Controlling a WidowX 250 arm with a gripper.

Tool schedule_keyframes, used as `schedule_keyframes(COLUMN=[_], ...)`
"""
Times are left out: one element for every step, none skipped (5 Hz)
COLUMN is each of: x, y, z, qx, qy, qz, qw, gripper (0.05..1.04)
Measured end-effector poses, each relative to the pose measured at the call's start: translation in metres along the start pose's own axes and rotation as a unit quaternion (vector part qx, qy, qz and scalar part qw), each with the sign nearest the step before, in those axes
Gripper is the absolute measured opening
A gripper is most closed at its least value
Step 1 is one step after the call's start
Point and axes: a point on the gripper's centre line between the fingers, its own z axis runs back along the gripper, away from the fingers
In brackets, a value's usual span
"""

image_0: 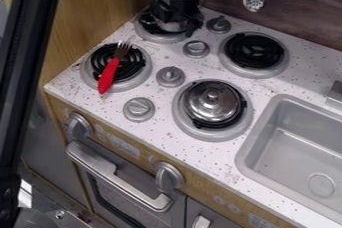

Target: Move the silver pot from the left upper side burner and put it on upper right side of the burner

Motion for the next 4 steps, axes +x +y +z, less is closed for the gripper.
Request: schedule_keyframes(x=[0.012,0.005,0.001,-0.004], y=[-0.004,-0.009,-0.01,-0.01], z=[-0.008,-0.016,-0.02,-0.021], qx=[-0.008,-0.014,-0.006,0.005], qy=[-0.003,0.01,0.016,0.013], qz=[-0.015,-0.015,-0.014,-0.024], qw=[0.9999,0.9998,0.9998,0.9996], gripper=[0.967,0.764,0.899,0.998])
